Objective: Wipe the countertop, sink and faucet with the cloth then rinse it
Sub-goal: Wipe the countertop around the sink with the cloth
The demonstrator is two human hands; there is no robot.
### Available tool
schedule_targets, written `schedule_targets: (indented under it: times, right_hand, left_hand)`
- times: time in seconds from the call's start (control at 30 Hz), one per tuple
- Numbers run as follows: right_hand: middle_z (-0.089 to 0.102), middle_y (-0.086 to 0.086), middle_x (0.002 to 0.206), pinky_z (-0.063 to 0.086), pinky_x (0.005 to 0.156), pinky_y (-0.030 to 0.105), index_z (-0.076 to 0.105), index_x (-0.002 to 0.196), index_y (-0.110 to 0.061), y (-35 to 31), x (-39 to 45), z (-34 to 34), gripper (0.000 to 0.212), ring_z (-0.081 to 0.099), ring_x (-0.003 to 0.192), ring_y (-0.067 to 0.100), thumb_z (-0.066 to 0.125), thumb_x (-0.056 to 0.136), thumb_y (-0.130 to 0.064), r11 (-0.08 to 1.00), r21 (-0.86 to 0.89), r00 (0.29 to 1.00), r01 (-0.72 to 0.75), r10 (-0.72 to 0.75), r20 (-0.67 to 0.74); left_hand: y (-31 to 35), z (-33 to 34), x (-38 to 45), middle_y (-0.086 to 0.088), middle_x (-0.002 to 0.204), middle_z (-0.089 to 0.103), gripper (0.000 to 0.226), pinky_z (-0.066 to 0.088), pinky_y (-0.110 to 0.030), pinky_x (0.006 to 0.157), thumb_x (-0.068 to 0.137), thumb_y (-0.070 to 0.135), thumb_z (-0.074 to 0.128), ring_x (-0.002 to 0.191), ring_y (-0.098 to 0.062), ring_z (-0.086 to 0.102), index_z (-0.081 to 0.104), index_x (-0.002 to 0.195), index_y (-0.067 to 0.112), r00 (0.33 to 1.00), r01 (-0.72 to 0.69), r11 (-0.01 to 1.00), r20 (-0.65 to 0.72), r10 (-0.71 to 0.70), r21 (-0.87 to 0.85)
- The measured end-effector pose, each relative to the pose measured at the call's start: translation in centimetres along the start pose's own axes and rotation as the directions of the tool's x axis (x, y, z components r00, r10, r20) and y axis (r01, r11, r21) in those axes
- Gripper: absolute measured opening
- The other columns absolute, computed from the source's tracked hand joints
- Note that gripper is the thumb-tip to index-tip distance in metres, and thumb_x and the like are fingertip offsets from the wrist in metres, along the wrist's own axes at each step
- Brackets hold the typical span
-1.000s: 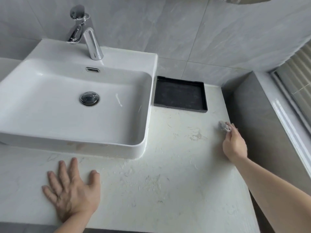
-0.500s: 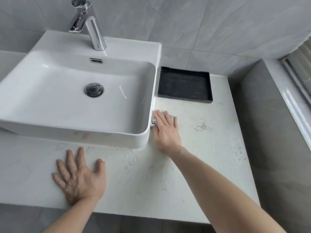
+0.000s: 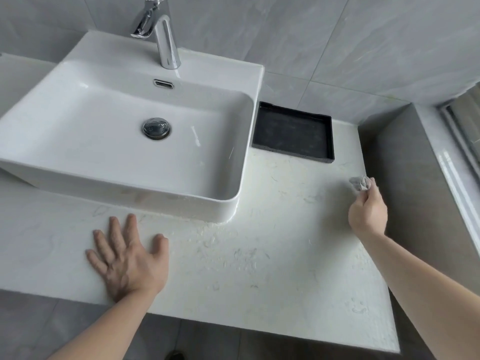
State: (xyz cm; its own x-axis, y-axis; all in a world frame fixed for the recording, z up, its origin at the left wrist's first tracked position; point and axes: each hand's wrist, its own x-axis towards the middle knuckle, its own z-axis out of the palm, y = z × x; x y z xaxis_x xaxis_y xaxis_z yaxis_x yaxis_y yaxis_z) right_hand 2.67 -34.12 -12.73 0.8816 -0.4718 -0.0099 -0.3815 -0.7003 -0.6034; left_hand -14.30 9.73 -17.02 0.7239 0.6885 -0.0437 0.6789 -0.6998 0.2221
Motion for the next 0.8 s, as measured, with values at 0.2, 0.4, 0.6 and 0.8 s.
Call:
schedule_targets:
  times: [0.2,0.4,0.6,0.8]
  right_hand:
    - [0.045,-0.002,0.161,0.027,0.125,0.047,0.047,0.152,-0.023,-9.0,-5.3,7.5,0.045,0.038,0.151,0.026,0.031,0.11,-0.019,0.93,0.175,0.912,0.324,-0.357,0.204]
    - [0.016,-0.015,0.172,-0.006,0.129,0.055,0.02,0.165,-0.029,-11.4,-11.4,13.0,0.058,0.002,0.161,0.022,0.032,0.108,-0.03,0.824,-0.056,0.749,0.564,-0.482,0.455]
    - [0.015,-0.01,0.173,-0.002,0.131,0.05,0.02,0.164,-0.036,-5.9,-7.5,9.4,0.062,0.005,0.162,0.025,0.037,0.104,-0.035,0.87,-0.157,0.853,0.467,-0.398,0.337]
    - [0.031,-0.001,0.168,0.015,0.129,0.051,0.03,0.161,-0.028,3.8,-2.3,1.8,0.055,0.021,0.157,0.03,0.031,0.106,-0.026,0.976,-0.181,0.99,0.119,-0.103,0.095]
  left_hand:
    - [-0.1,-0.1,0.0,-0.004,0.172,0.016,0.083,0.001,-0.057,0.127,0.085,0.063,0.035,0.159,-0.032,0.002,0.026,0.161,0.03,1.0,0.002,1.0,-0.007,-0.002,-0.007]
    - [-0.1,0.1,0.1,-0.002,0.172,0.016,0.082,0.0,-0.057,0.127,0.085,0.063,0.035,0.159,-0.03,0.002,0.026,0.16,0.031,1.0,0.006,1.0,-0.013,-0.006,0.0]
    - [-0.1,0.1,0.0,-0.002,0.173,0.014,0.082,-0.001,-0.056,0.127,0.085,0.063,0.035,0.16,-0.03,0.001,0.025,0.16,0.032,1.0,-0.001,1.0,-0.015,0.001,-0.006]
    - [-0.2,0.2,0.1,-0.003,0.172,0.015,0.082,0.0,-0.057,0.127,0.085,0.063,0.035,0.159,-0.031,0.002,0.026,0.16,0.031,1.0,0.0,1.0,-0.013,0.0,-0.004]
